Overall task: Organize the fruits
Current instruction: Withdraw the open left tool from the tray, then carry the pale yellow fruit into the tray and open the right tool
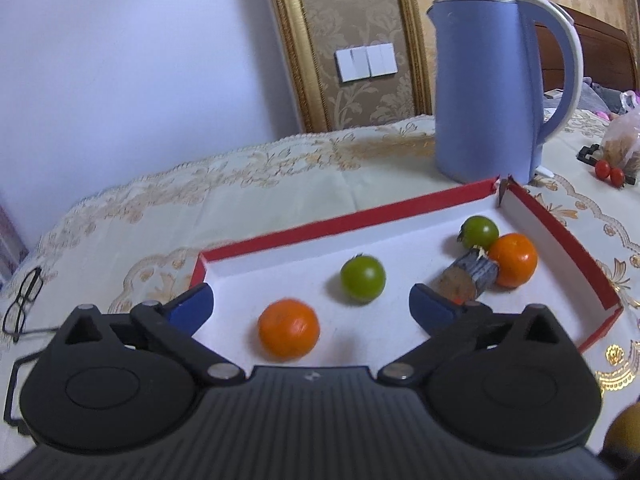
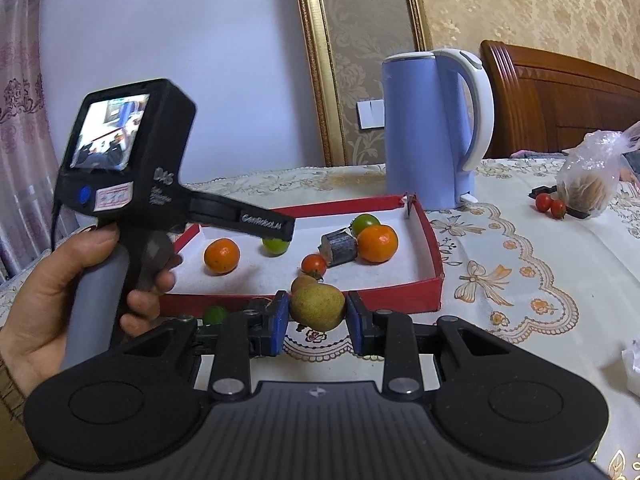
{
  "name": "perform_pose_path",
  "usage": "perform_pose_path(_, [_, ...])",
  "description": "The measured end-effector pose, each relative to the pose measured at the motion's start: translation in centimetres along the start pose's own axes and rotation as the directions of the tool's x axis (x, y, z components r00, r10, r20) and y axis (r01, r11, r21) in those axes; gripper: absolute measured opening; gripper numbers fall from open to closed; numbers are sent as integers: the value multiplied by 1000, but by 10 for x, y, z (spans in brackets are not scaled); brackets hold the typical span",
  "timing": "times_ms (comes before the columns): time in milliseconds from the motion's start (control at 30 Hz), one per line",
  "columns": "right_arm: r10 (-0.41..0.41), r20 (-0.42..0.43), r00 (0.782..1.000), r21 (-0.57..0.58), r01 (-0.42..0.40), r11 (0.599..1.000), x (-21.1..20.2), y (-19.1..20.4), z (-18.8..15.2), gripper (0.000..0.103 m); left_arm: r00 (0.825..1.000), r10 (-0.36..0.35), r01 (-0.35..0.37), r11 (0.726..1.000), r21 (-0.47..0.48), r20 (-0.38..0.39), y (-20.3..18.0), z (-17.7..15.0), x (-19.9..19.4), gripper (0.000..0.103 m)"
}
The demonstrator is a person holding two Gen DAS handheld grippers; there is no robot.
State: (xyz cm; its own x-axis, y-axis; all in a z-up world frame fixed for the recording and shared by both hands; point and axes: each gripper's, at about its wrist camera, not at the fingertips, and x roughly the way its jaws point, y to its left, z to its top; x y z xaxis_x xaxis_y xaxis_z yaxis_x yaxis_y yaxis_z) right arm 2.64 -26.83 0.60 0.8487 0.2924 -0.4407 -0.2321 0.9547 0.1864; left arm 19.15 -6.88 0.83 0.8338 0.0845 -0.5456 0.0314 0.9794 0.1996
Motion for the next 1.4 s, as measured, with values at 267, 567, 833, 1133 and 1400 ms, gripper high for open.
perform_pose_path(267, [0, 18, 1000, -17, 1, 1000, 8, -3, 15, 30, 999, 27, -31, 995, -95, -39, 28, -26, -24, 103])
perform_pose_path(567, [-37, 36, 999, -35, 39, 999, 29, -13, 41, 30, 997, 15, -29, 980, -196, -73, 58, -76, -56, 103])
perform_pose_path(833, [-36, 14, 999, -55, 36, 998, 62, -10, 63, 30, 995, 27, -47, 974, -222, -93, 72, -95, -62, 103])
perform_pose_path(1133, [-76, -43, 996, -98, 72, 993, 118, -1, 84, 30, 992, 43, -70, 968, -240, -118, 80, -99, -58, 103])
perform_pose_path(1400, [-110, -75, 991, -102, 102, 990, 153, 4, 92, 30, 991, 43, -73, 968, -240, -128, 81, -102, -56, 103])
